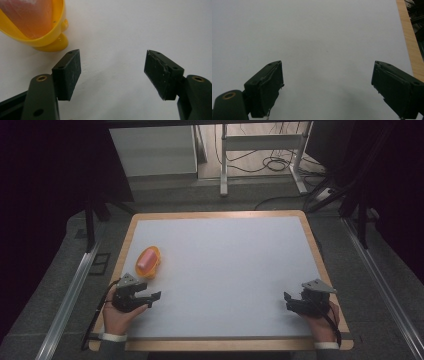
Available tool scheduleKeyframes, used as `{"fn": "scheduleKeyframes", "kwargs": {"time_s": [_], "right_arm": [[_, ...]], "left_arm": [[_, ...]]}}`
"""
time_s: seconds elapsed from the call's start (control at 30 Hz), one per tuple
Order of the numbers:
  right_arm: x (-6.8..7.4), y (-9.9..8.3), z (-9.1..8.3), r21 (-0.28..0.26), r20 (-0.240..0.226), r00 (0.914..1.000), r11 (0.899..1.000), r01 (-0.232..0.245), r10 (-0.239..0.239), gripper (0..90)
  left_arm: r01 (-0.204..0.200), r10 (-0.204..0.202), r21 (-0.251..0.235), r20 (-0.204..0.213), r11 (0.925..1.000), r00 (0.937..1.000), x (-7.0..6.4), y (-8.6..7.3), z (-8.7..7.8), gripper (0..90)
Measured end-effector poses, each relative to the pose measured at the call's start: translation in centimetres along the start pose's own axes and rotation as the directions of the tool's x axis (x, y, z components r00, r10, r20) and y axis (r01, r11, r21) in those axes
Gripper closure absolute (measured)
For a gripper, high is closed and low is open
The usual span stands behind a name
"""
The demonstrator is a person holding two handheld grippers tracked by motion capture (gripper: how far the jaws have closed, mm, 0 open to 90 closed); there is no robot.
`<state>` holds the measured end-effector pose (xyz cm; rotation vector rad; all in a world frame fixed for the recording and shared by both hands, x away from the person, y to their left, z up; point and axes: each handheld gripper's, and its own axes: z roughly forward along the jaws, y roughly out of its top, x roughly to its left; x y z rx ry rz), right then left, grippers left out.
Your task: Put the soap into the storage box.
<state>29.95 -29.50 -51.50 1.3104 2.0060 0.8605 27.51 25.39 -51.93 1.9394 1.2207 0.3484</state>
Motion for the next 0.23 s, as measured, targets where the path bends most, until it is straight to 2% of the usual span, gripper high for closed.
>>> {"fn": "scheduleKeyframes", "kwargs": {"time_s": [0.13, 0.23], "right_arm": [[0.59, 0.26, 0.27, 0.001, -0.009, 0.9999, 1.000, 0.008, -0.008, 10.1], [1.02, 0.51, 0.50, -0.003, -0.024, 0.9996, 1.000, 0.013, -0.013, 10.1]], "left_arm": [[0.000, 0.000, 0.023, 0.009, 0.9997, 1.0000, 0.24, -0.02, 0.26, 27.2], [0.011, -0.011, 0.017, 0.005, 0.9998, 0.9999, 0.35, -0.05, 0.17, 26.6]]}}
